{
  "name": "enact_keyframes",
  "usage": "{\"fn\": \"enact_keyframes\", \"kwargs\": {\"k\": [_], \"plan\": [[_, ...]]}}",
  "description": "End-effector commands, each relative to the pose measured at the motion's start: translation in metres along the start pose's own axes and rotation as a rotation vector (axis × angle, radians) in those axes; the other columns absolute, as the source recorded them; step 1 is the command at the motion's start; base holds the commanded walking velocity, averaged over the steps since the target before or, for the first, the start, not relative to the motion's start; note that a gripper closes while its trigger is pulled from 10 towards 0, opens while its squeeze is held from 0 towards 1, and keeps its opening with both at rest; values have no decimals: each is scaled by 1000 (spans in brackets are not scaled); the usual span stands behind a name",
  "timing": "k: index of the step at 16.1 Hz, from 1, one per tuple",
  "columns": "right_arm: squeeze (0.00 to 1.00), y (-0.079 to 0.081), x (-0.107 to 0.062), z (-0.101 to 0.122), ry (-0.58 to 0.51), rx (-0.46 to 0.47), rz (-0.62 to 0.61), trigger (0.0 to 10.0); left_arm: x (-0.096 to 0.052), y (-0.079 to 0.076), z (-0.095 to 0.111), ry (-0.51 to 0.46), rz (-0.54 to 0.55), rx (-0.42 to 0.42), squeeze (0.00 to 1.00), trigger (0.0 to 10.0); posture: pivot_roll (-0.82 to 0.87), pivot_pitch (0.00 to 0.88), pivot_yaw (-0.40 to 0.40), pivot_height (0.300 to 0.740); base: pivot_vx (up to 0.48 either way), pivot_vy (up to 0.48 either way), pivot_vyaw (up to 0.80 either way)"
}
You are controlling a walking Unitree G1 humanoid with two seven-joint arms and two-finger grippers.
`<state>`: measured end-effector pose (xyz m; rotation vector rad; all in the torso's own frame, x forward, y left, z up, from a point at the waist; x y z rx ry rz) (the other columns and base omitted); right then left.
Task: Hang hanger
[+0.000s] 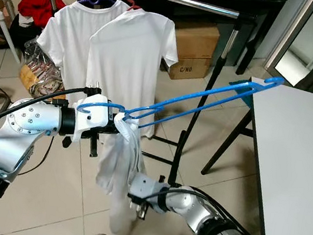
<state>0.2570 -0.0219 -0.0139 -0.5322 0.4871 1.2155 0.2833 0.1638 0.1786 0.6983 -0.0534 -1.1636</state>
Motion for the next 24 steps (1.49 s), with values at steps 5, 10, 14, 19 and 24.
{"fn": "enact_keyframes", "kwargs": {"k": [5, 10, 14, 19, 24], "plan": [[0, -10, -1, 11, -41, 77, 1, 10000, 2, 3, 7, -15, 5, 28, 0, 10000, 137, 0, 21, 740, 0, 0, 0], [0, -15, 1, 19, -30, 146, 11, 10000, 3, 2, 5, -7, -4, 27, 0, 10000, 129, 0, 27, 740, 0, 0, 0], [1000, -16, 1, 17, 2, 186, 3, 10000, 4, 1, 5, -9, -4, 25, 0, 10000, 126, 0, 25, 740, 0, 0, 0], [486, -21, 1, 24, -9, 242, -3, 10000, 4, -1, 3, 0, -4, 23, 0, 10000, 127, 0, 22, 740, 0, 0, 0], [0, -22, 7, 35, -26, 313, -60, 7216, 7, 0, 4, -1, -6, 29, 0, 10000, 126, 0, 22, 740, 0, 0, 0]]}}
Point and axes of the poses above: a point about 5 cm out from each wrist's last joint towards the gripper, its own x axis pointing out of the wrist towards the gripper, its own z axis along the axis of the wrist's last joint, y = z × x, the point moved 1 cm from there along x, pointing out of the wrist towards the gripper, and after that the axes turned 4 degrees about x, right-handed, at the moved point
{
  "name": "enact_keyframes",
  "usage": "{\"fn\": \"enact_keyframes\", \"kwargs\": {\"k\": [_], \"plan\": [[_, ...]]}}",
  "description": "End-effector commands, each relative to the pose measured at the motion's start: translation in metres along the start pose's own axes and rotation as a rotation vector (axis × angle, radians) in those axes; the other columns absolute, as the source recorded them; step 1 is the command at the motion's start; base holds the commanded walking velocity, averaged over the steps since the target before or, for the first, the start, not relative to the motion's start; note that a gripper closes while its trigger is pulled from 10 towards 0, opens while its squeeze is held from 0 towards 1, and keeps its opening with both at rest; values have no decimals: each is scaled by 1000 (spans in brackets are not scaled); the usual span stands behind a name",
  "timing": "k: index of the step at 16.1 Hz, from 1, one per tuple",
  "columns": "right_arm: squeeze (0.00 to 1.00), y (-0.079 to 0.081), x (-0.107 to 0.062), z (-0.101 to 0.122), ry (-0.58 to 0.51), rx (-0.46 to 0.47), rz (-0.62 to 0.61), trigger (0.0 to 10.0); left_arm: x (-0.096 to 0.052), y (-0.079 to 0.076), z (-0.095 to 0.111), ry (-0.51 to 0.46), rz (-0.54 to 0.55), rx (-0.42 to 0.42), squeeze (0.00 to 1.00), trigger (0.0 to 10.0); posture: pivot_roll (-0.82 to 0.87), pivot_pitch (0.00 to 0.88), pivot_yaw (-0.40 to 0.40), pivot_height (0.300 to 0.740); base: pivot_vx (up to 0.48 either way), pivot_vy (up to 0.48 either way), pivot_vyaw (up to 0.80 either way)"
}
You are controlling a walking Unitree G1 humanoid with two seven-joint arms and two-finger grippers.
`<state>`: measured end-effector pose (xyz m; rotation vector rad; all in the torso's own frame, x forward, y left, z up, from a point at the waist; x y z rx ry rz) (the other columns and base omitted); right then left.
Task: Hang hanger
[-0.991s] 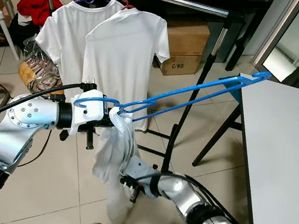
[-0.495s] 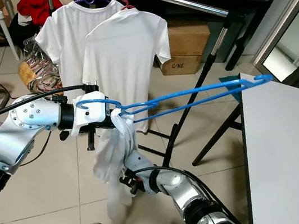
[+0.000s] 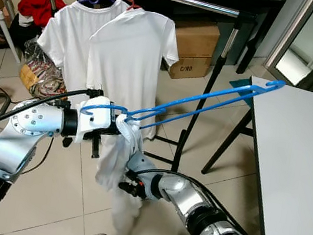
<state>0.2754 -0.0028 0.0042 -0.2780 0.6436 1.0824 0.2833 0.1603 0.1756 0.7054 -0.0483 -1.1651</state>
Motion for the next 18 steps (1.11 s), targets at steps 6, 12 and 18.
{"fn": "enact_keyframes", "kwargs": {"k": [6, 12, 18], "plan": [[0, -23, -6, 14, -48, 124, -167, 0, 5, 0, 4, -11, -5, 24, 0, 10000, 132, 0, 19, 740, 0, 0, 0], [0, -38, -14, 14, -68, 184, -282, 0, 6, -2, 4, -13, -3, 24, 0, 10000, 125, 0, 16, 740, 0, 0, 0], [0, -56, -26, 21, -146, 238, -352, 0, 8, -4, 0, -2, 8, 22, 0, 10000, 123, 0, 5, 740, 0, 0, 0]]}}
Point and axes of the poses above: a point about 5 cm out from each wrist's last joint towards the gripper, its own x axis pointing out of the wrist towards the gripper, its own z axis along the axis of the wrist's last joint, y = z × x, the point moved 1 cm from there along x, pointing out of the wrist towards the gripper, and after that the axes turned 4 degrees about x, right-handed, at the moved point
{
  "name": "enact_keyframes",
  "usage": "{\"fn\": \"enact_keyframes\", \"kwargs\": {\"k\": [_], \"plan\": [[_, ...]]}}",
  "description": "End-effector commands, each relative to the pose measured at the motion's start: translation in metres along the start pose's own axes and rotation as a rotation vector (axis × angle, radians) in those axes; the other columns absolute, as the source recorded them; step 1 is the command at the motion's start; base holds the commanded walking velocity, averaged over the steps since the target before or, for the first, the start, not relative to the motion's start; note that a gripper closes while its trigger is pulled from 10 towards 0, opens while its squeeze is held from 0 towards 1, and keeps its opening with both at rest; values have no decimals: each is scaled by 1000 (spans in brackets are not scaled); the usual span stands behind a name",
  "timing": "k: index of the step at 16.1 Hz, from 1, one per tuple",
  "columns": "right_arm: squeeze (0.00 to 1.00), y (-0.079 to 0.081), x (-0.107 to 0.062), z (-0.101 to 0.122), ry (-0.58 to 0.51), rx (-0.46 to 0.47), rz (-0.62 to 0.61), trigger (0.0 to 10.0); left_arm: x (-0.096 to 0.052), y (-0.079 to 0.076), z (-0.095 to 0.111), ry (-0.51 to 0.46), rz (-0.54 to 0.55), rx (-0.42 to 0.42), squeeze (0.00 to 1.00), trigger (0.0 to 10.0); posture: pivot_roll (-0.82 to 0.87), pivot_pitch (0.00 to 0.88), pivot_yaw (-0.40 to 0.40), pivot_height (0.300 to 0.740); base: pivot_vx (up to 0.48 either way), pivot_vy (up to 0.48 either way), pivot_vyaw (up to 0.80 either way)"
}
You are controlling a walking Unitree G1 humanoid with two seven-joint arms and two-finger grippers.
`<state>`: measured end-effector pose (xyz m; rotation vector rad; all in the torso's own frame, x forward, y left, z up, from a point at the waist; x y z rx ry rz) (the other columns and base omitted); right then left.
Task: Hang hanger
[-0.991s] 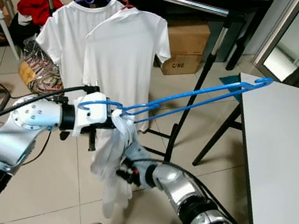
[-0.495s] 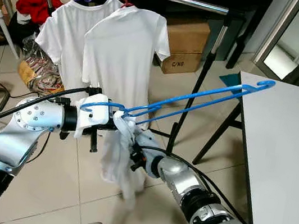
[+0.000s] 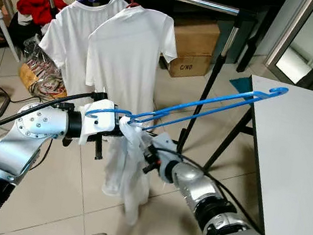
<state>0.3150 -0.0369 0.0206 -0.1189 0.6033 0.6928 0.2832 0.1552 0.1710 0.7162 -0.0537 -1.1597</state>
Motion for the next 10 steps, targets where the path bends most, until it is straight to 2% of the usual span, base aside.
{"fn": "enact_keyframes", "kwargs": {"k": [1, 6, 10], "plan": [[0, -7, -1, 15, -58, 13, -27, 0, 2, -1, 1, -5, 4, 11, 0, 10000, 123, 0, 5, 740, 0, 0, 0], [0, -27, -8, 51, -214, 72, -126, 0, 4, -8, -1, -15, 27, -16, 0, 10000, 122, 0, 2, 740, 0, 0, 0], [0, -37, -12, 67, -275, 70, -176, 0, 5, -17, -6, -21, 67, -63, 0, 10000, 126, 0, -1, 740, 0, 0, 0]]}}
Point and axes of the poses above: a point about 5 cm out from each wrist's last joint towards the gripper, its own x axis pointing out of the wrist towards the gripper, its own z axis along the axis of the wrist's last joint, y = z × x, the point moved 1 cm from there along x, pointing out of the wrist towards the gripper, and after that the axes turned 4 degrees about x, right-handed, at the moved point
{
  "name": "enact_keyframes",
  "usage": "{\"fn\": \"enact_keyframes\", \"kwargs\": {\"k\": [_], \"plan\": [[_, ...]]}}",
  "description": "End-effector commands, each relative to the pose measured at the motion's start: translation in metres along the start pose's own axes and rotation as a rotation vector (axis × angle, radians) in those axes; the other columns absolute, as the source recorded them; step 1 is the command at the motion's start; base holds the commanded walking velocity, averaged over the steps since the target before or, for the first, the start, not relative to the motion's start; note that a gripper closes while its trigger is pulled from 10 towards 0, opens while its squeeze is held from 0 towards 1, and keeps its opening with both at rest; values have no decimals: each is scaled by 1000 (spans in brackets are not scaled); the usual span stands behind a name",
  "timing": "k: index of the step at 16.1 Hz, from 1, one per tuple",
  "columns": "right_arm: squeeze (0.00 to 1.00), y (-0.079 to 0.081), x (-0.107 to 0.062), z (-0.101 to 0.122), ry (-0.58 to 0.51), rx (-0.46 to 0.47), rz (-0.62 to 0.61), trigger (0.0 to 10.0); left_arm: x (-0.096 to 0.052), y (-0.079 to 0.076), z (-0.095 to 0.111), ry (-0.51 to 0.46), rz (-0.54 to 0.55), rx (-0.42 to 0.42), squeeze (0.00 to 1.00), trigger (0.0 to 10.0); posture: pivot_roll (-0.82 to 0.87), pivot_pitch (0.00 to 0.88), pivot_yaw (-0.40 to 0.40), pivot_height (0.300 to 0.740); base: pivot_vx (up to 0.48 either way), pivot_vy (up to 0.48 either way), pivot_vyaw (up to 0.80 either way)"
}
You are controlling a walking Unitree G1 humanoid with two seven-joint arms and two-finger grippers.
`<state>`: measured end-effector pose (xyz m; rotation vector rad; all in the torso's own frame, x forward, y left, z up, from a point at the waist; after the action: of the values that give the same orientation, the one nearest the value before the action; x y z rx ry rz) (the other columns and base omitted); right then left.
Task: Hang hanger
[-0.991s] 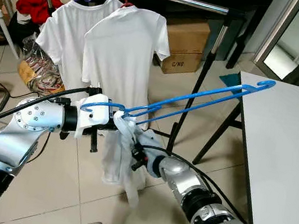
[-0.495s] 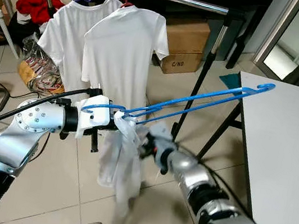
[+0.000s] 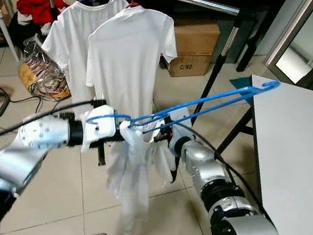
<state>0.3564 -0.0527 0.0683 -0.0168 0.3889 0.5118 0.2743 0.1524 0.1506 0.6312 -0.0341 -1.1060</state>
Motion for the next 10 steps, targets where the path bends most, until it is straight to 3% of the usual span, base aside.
{"fn": "enact_keyframes", "kwargs": {"k": [1, 3, 6, 10], "plan": [[0, -3, 1, 13, -42, -4, -10, 0, 0, 0, 5, -12, 14, 15, 0, 10000, 126, 0, -1, 740, 0, 0, 0], [0, -9, 1, 18, -59, -17, -42, 0, -2, -2, 1, -6, 50, -8, 0, 10000, 128, 0, -3, 740, 0, 0, 0], [0, -20, -1, 36, -137, -29, -127, 0, -4, -2, 4, -81, 220, -83, 0, 10000, 129, 0, -6, 740, 0, 0, 0], [0, -32, -5, 51, -220, -44, -219, 0, -4, -9, 1, -126, 342, -161, 0, 10000, 134, 0, -12, 740, 0, 0, 0]]}}
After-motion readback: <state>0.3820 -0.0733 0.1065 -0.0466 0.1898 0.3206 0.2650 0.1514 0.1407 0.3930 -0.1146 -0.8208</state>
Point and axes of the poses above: a point about 5 cm out from each wrist's last joint towards the gripper, its own x axis pointing out of the wrist towards the gripper, its own z axis along the axis of the wrist's last joint, y = z × x, the point moved 1 cm from there along x, pointing out of the wrist towards the gripper, and after that the axes turned 4 degrees about x, right-handed, at the moved point
